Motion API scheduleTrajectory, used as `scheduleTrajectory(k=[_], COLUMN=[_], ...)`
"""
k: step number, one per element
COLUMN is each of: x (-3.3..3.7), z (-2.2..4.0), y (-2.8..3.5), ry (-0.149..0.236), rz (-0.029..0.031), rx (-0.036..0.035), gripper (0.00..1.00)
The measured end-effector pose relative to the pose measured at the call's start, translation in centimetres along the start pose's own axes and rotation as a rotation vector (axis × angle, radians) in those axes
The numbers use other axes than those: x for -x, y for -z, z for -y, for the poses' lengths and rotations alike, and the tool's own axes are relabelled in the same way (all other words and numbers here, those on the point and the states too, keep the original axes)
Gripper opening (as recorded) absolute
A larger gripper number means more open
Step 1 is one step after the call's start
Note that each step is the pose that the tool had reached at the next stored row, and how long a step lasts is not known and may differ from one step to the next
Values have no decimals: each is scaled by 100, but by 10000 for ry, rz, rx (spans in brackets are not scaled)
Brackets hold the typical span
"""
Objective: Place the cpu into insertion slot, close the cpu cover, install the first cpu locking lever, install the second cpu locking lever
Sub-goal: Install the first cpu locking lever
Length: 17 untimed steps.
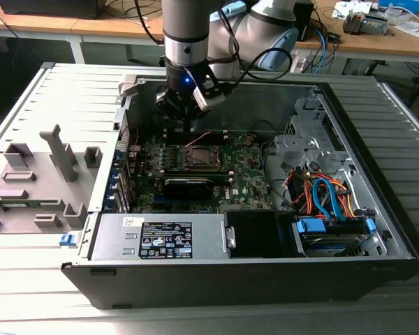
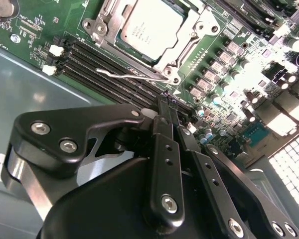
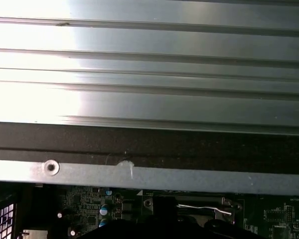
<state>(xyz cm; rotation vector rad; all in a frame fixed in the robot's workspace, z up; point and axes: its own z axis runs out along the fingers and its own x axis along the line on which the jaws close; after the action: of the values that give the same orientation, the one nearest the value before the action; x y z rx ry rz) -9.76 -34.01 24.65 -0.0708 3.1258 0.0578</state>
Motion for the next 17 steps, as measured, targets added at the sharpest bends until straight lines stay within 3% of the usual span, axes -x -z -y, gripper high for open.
scheduleTrajectory(k=[17], x=[45], z=[3], y=[-27], ry=[0], rz=[-1], rx=[0], gripper=[11])
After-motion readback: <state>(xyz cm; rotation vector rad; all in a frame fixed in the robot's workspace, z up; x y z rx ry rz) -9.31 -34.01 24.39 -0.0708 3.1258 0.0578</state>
